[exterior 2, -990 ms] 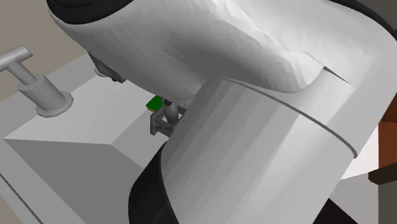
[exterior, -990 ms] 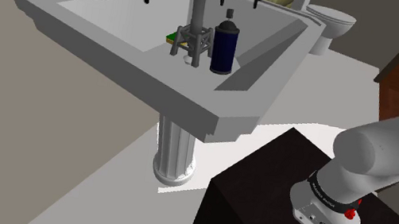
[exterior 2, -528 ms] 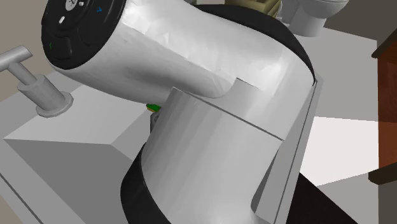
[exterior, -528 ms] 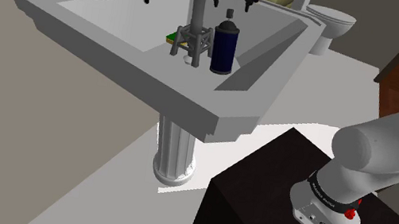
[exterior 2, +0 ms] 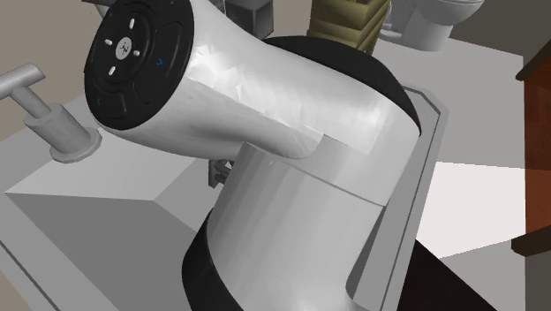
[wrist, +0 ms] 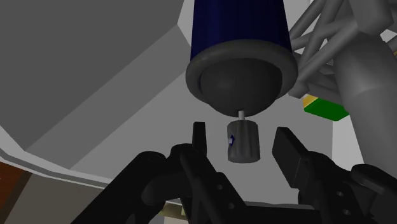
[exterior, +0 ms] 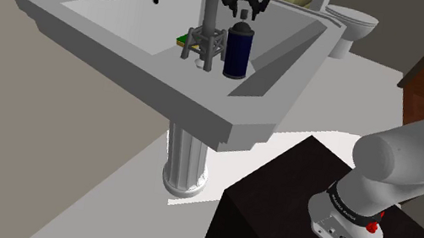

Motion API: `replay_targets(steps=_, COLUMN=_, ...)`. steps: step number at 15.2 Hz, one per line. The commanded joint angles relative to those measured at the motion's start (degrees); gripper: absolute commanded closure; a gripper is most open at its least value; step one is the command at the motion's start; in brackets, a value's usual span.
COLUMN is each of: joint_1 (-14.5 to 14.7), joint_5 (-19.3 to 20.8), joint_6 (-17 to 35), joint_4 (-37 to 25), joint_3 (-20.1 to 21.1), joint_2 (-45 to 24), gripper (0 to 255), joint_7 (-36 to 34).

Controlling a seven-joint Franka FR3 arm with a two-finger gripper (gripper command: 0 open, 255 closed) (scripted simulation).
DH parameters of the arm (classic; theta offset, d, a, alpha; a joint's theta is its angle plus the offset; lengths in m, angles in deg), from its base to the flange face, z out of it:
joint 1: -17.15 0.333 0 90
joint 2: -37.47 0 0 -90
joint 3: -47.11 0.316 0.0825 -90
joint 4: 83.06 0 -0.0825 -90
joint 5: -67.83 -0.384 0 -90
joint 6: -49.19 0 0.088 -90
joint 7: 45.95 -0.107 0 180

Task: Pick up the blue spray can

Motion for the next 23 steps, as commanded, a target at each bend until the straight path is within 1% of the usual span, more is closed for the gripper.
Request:
replay_targets(steps=1, joint_1=0.0, joint_5=0.0, joint_6=0.0, joint_4=0.1, joint_3=0.0, joint_2=-0.1, gripper=255, joint_7=0.0)
replay_targets(steps=6, joint_1=0.0, joint_5=-0.1, joint_6=0.0, joint_4=0.1, joint_3=0.0, joint_2=0.0, gripper=255, joint_7=0.1)
replay_targets(steps=21, joint_1=-0.9, joint_5=-0.1, joint_6=-10.0, joint_4=-12.1, joint_3=0.1, joint_2=-1.5, gripper=255, joint_7=4.8)
replay_targets(steps=23, joint_1=-0.9, joint_5=-0.1, joint_6=-10.1, joint_4=-12.3, joint_3=0.1, joint_2=-1.6, gripper=255, joint_7=4.8)
